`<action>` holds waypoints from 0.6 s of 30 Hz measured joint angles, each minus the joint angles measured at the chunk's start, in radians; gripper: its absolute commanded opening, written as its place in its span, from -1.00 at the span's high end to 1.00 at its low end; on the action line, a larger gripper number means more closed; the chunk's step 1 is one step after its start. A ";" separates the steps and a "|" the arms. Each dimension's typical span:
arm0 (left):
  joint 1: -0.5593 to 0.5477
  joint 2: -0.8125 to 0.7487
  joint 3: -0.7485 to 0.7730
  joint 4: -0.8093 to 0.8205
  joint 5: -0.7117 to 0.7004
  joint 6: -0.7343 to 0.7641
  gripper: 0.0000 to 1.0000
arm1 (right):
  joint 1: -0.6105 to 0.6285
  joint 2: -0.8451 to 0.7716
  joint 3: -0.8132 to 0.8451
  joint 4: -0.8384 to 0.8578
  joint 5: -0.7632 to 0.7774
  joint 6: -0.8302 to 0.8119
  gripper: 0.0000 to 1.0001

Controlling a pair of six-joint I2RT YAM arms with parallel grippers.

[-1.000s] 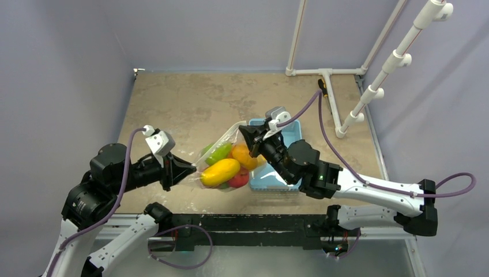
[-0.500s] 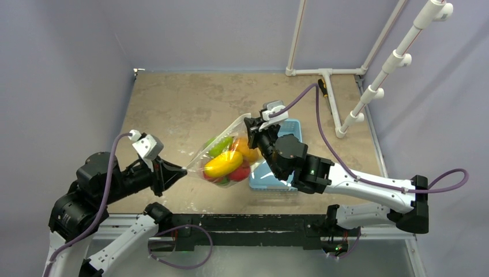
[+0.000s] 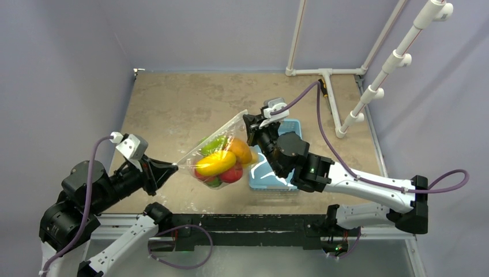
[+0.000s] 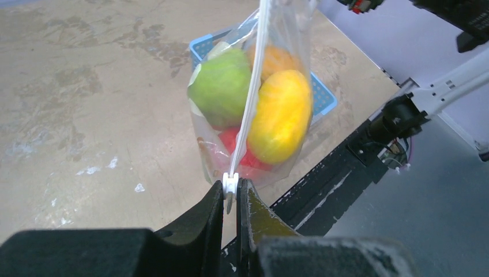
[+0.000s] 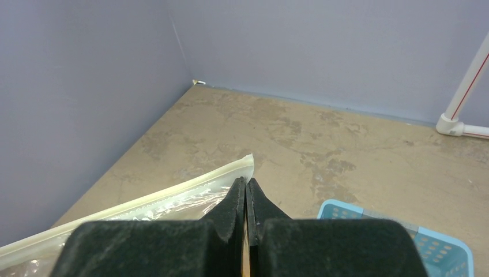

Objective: Place the food in the zip-top bag and seal the zipper
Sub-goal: Zip the zipper food storage bag, then place the zipper food storage bag at the center of the board.

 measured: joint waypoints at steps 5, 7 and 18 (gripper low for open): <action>0.000 0.028 -0.035 0.037 -0.097 -0.022 1.00 | -0.021 0.038 0.017 0.013 -0.009 0.002 1.00; 0.000 0.060 -0.056 0.056 -0.133 -0.026 1.00 | -0.029 0.068 0.019 0.019 -0.015 0.002 1.00; 0.000 0.246 -0.138 0.265 -0.362 -0.032 1.00 | -0.214 0.174 0.026 0.106 -0.224 -0.027 1.00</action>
